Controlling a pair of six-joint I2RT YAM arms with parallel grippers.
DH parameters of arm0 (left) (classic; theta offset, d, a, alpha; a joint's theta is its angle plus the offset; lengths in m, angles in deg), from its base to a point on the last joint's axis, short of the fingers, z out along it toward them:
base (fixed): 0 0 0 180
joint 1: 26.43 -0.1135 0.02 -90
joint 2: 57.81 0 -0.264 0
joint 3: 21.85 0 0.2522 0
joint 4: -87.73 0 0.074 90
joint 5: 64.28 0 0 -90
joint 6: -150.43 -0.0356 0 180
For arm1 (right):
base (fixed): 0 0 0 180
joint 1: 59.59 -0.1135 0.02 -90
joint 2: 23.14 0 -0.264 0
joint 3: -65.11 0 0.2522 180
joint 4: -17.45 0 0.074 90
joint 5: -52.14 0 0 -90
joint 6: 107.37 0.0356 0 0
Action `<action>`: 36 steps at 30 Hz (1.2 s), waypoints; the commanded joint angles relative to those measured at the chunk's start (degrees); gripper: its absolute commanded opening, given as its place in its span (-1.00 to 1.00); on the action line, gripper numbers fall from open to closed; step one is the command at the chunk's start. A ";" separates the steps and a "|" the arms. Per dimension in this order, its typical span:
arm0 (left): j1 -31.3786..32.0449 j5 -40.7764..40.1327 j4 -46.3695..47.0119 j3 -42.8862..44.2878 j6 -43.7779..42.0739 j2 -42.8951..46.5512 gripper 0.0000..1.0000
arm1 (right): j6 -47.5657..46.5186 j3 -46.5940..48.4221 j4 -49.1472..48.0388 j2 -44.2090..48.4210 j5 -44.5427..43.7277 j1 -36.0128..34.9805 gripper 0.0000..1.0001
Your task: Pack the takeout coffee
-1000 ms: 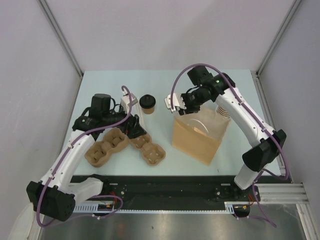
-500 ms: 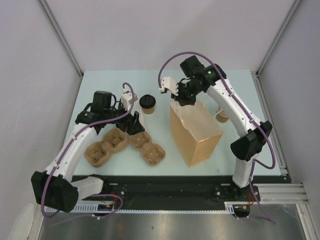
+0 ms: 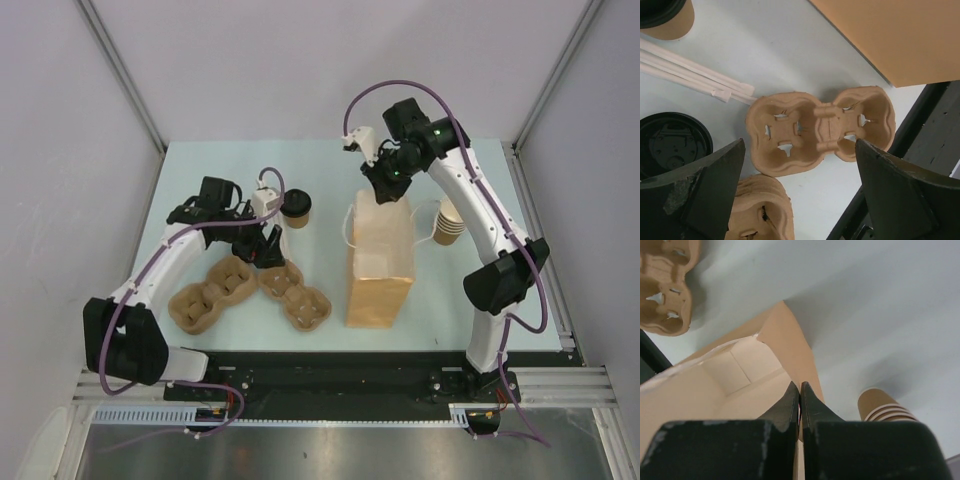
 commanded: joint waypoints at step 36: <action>-0.61 -11.55 2.15 -4.51 -7.63 -15.41 -0.06 | 2.13 1.25 10.02 5.48 9.72 7.68 0.00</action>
